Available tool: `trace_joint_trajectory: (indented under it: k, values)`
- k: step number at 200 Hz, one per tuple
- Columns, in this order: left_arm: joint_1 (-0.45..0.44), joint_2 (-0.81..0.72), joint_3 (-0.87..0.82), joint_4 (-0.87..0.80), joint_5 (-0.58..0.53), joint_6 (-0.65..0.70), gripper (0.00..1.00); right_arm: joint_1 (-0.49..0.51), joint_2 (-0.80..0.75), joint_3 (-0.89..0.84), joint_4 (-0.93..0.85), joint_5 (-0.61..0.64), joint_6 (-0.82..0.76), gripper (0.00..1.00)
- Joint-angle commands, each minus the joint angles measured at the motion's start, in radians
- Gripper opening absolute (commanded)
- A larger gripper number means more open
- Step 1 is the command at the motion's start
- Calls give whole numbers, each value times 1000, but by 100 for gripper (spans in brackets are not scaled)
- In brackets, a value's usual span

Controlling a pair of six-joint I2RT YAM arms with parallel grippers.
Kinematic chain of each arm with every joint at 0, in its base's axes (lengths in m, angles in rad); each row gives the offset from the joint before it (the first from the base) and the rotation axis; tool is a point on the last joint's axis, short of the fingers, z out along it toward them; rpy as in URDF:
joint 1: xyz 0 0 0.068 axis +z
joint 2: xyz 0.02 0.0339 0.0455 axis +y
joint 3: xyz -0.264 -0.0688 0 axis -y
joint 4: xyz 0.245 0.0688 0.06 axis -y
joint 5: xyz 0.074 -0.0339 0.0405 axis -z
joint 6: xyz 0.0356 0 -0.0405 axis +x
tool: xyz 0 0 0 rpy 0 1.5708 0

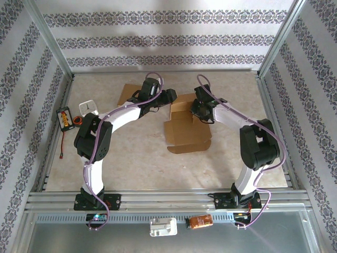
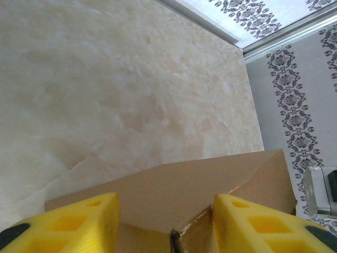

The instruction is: Fold the paper box

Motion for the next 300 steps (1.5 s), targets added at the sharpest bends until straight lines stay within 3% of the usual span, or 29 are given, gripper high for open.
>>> trace_joint_trajectory:
  k: [1,60,73,92,129,163,203,300]
  values:
    - [-21,-27,-11,-60,-2,43,50,13,-91,-46,37,-22,-23,43]
    - [-21,-12,22,-82,-9,94,50,5,-368,-232,61,-175,-277,74]
    - [-21,-11,26,-84,-6,101,50,-10,-428,-245,60,-168,-351,75]
    - [-21,-8,29,-88,2,111,50,-84,-508,-282,80,-126,-462,86]
    - [-20,-5,27,-84,14,116,50,-261,-517,-387,321,-203,-756,81]
    - [-20,-6,32,-80,30,115,50,-260,-417,-381,325,-338,-1145,79]
    - [-20,-20,33,-93,48,133,50,-263,-288,-334,283,-311,-1400,73]
    - [-21,-28,38,-111,70,159,50,-226,6,-76,248,-372,-1464,69]
